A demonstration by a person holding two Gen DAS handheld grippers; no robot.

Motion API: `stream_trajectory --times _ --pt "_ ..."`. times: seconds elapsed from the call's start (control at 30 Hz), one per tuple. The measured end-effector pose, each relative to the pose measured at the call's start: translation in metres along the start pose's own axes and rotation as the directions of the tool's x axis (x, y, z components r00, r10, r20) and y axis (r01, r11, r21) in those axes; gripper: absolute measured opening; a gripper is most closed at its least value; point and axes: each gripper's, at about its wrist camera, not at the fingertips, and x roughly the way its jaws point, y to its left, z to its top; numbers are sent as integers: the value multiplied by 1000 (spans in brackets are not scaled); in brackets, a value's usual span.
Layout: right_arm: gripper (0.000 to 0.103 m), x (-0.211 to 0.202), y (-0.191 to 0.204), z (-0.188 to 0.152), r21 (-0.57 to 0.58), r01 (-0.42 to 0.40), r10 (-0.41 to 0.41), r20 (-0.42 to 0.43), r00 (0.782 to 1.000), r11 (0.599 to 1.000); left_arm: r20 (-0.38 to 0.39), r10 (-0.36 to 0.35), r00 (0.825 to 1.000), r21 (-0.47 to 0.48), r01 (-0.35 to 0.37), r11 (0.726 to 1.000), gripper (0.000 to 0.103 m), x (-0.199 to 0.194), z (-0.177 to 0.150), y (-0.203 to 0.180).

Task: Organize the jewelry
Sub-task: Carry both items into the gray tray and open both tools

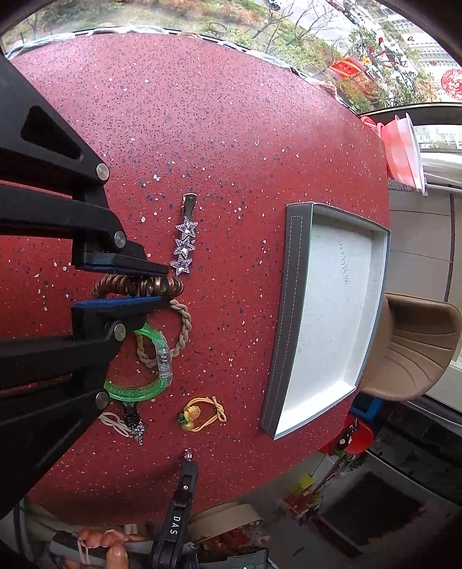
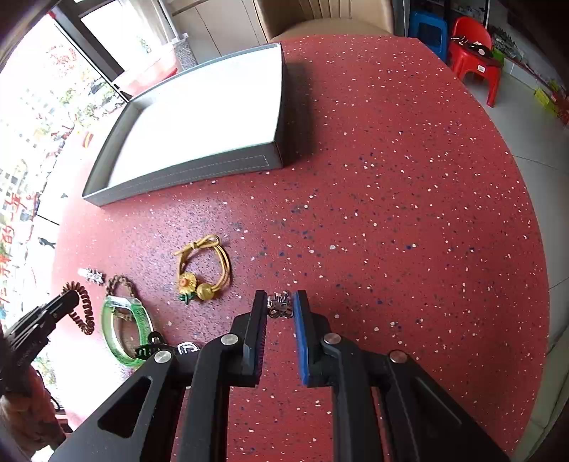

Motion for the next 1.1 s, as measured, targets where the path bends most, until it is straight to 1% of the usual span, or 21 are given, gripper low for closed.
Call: stream_trajectory --times 0.17,0.23,0.53,0.63,0.77,0.87,1.1 --pt "16 -10 8 19 7 -55 55 24 998 998 17 -4 1000 -25 4 1000 29 -4 15 2" --pt "16 -12 7 32 10 -75 75 36 997 997 27 -7 1000 -35 8 999 29 -5 24 2" --pt "16 -25 23 78 -24 -137 138 86 987 990 95 -5 995 -30 8 1000 29 -8 76 -6" --pt "16 -23 31 97 -36 -152 155 98 983 988 120 3 993 -24 0 1000 29 -4 97 -9" --pt "16 -10 39 123 -43 -169 172 94 981 985 146 15 989 -32 -10 999 29 8 127 -11" --pt "16 7 42 140 -31 -182 184 81 980 983 153 32 988 -16 -30 999 29 23 146 -14" --pt "16 46 46 172 -22 -174 175 47 983 984 128 76 989 37 -82 996 29 67 175 -24"
